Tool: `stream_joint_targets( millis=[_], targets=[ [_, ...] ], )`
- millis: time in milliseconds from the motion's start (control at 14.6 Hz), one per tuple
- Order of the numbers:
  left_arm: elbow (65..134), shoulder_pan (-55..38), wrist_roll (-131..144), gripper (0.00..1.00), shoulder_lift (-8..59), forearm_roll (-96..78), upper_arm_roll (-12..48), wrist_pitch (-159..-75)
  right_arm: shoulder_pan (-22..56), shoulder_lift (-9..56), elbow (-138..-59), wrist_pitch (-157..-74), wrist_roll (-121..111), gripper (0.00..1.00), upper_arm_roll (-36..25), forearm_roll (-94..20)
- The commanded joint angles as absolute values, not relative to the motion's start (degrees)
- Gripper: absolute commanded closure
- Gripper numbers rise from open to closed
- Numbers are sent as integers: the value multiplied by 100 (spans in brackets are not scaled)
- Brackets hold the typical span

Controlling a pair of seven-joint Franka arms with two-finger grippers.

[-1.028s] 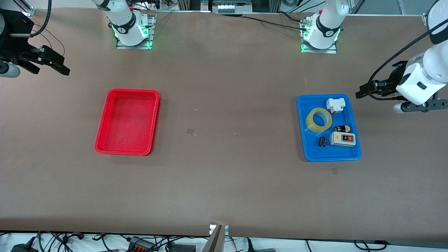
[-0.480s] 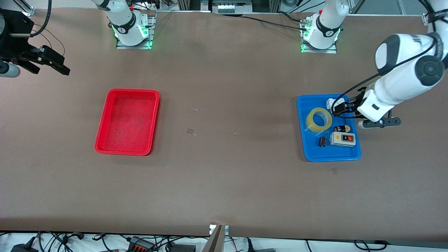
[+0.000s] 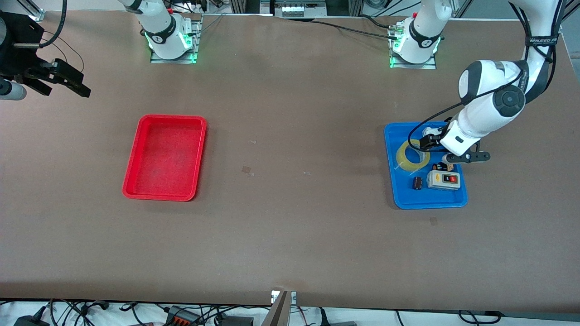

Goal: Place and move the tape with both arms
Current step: 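Reach the left gripper down into the yellow tape roll on the blue tray, then close the left gripper on the tape roll's rim and lift it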

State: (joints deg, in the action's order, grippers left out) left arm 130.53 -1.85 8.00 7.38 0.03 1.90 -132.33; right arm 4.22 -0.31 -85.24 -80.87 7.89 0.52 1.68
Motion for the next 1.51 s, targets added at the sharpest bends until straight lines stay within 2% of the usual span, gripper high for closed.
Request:
stream_joint_targets(
  millis=[0, 411, 823, 891, 960, 1165, 1234, 1371, 1440],
  targets=[
    [13052, -141, 519, 0, 957, 105, 220, -13350, 431, -97, -8569, -8033, 747, 1, 53, 149],
    [13052, -141, 361, 0, 1739, 105, 220, -13912, 431, -79, -8578, -8033, 738, 1, 44, 149],
    [13034, -141, 352, 0, 2047, 105, 220, -14150, 431, -70, -8578, -8042, 738, 1, 53, 149],
    [13034, -141, 352, 4, 2057, 105, 220, -14159, 431, -70, -8578, -8042, 738, 1, 53, 149],
    [13034, -141, 352, 13, 2057, 105, 220, -14159, 431, -70, -8578, -8042, 738, 1, 53, 149],
    [13034, -141, 256, 50, 2057, 105, 220, -14150, 431, -70, -8578, -8042, 738, 1, 53, 149],
    [13034, -141, 194, 59, 2048, 105, 220, -14133, 431, -70, -8578, -8051, 738, 1, 53, 149],
    [13008, -141, 149, 75, 2039, 105, 220, -14089, 431, -70, -8578, -8051, 747, 1, 53, 149],
    [12999, -141, 158, 78, 2013, 105, 220, -14054, 431, -70, -8578, -8051, 738, 1, 44, 149]
  ],
)
